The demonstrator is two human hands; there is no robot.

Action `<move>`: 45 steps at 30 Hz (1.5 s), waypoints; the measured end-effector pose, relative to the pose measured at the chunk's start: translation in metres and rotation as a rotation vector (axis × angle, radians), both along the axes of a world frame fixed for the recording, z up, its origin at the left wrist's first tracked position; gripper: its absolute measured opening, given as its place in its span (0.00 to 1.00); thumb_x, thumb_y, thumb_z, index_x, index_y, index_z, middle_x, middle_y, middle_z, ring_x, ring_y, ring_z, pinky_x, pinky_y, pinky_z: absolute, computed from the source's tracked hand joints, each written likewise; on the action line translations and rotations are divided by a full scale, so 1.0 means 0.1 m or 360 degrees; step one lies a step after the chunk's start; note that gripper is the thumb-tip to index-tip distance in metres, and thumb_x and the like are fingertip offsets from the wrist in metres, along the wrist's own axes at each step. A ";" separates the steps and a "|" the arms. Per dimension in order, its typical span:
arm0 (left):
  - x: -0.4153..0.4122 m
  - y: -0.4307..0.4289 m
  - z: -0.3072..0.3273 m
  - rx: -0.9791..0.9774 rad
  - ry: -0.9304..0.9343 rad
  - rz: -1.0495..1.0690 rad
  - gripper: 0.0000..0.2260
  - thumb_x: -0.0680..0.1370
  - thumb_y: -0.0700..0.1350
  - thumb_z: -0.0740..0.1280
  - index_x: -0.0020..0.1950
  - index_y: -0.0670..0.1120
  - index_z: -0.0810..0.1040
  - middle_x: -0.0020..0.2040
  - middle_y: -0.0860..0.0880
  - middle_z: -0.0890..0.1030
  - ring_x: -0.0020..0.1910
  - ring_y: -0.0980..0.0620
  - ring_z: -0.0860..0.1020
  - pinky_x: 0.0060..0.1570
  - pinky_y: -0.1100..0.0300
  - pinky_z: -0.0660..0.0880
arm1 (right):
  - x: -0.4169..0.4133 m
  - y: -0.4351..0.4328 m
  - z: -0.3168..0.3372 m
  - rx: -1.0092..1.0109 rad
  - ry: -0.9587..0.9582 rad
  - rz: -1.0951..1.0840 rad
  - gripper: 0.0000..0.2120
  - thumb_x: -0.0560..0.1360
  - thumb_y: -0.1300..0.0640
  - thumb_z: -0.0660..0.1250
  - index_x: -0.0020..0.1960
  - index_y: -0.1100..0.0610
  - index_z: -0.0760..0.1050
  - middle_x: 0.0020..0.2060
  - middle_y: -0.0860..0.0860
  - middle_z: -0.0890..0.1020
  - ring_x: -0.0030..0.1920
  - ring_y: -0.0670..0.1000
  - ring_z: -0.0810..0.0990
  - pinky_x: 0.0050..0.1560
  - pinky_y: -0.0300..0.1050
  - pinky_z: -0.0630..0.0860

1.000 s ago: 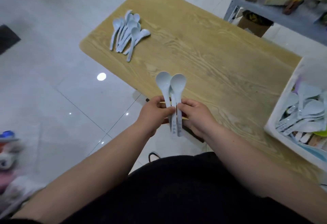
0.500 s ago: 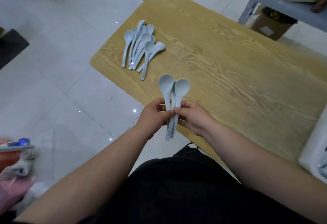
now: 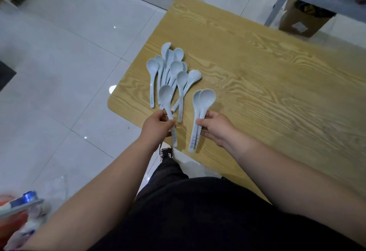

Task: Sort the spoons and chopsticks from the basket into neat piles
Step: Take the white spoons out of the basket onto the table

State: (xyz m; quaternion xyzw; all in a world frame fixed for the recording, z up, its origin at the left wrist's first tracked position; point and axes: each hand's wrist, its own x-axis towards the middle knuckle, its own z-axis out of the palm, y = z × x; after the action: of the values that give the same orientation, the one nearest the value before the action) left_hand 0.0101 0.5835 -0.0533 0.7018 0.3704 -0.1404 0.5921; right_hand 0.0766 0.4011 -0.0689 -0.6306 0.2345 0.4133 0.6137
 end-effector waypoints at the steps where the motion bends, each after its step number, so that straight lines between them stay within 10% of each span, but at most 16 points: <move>1: 0.10 0.23 -0.05 0.0054 0.0019 -0.0037 0.08 0.77 0.37 0.69 0.54 0.46 0.82 0.46 0.41 0.80 0.50 0.42 0.84 0.48 0.47 0.84 | 0.07 0.09 -0.03 -0.0055 -0.0008 -0.0046 0.06 0.78 0.66 0.69 0.52 0.56 0.78 0.47 0.54 0.83 0.48 0.53 0.83 0.46 0.46 0.80; 7: 0.73 1.31 -0.35 0.0487 0.0108 -0.0369 0.09 0.73 0.45 0.70 0.53 0.51 0.80 0.42 0.51 0.82 0.45 0.45 0.83 0.49 0.46 0.80 | 0.47 0.54 -0.30 -0.0548 -0.0083 -0.0183 0.05 0.75 0.60 0.72 0.47 0.50 0.79 0.46 0.53 0.85 0.49 0.56 0.85 0.56 0.59 0.82; 16: 1.30 1.59 -0.56 0.0672 -0.0042 -0.0782 0.18 0.75 0.40 0.71 0.62 0.46 0.72 0.49 0.52 0.76 0.45 0.52 0.77 0.35 0.64 0.68 | 0.76 0.84 -0.32 -0.1011 -0.0132 -0.0174 0.09 0.78 0.54 0.69 0.57 0.55 0.78 0.49 0.53 0.83 0.48 0.54 0.82 0.50 0.51 0.80; 20: 1.42 1.53 -0.64 0.0808 -0.0036 -0.0943 0.19 0.75 0.43 0.71 0.64 0.44 0.71 0.61 0.45 0.69 0.46 0.47 0.76 0.48 0.54 0.74 | 0.76 0.89 -0.35 -0.1173 -0.0334 0.0029 0.06 0.79 0.54 0.67 0.54 0.55 0.77 0.47 0.51 0.82 0.43 0.51 0.79 0.38 0.44 0.72; 26: 1.50 1.48 -0.63 0.0855 -0.0079 -0.1024 0.35 0.73 0.45 0.75 0.75 0.44 0.61 0.70 0.42 0.63 0.64 0.42 0.71 0.63 0.51 0.71 | 0.70 0.93 -0.41 -0.1386 -0.0440 0.0071 0.23 0.78 0.51 0.69 0.69 0.57 0.69 0.67 0.56 0.72 0.62 0.57 0.76 0.57 0.51 0.75; 30: 1.44 1.51 -0.64 0.1034 -0.0242 -0.1335 0.32 0.75 0.44 0.73 0.77 0.43 0.65 0.75 0.40 0.62 0.72 0.37 0.63 0.72 0.48 0.62 | 0.63 0.94 -0.37 -0.1314 -0.0469 0.0225 0.35 0.79 0.53 0.67 0.81 0.52 0.53 0.75 0.56 0.59 0.71 0.57 0.68 0.68 0.50 0.69; 41: 1.35 1.48 -0.56 0.1148 -0.0359 -0.1480 0.29 0.75 0.43 0.69 0.76 0.43 0.67 0.74 0.38 0.66 0.73 0.35 0.63 0.73 0.45 0.59 | 0.50 0.86 -0.15 -0.1099 -0.0496 0.0512 0.36 0.78 0.52 0.66 0.81 0.52 0.53 0.76 0.56 0.62 0.73 0.56 0.66 0.66 0.47 0.67; 45: 1.18 1.26 -0.33 0.0858 -0.0578 -0.1419 0.25 0.78 0.41 0.67 0.75 0.47 0.70 0.70 0.45 0.71 0.68 0.48 0.70 0.64 0.58 0.67 | 0.20 0.62 0.05 -0.1099 -0.0535 0.0599 0.29 0.80 0.51 0.64 0.79 0.51 0.61 0.75 0.55 0.66 0.73 0.55 0.66 0.65 0.45 0.66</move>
State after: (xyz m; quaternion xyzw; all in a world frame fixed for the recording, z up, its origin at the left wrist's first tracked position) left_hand 0.1282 0.7094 -0.0858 0.9304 -0.0480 -0.1544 0.3289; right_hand 0.0962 0.4635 -0.0636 -0.8894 0.1368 0.3067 0.3101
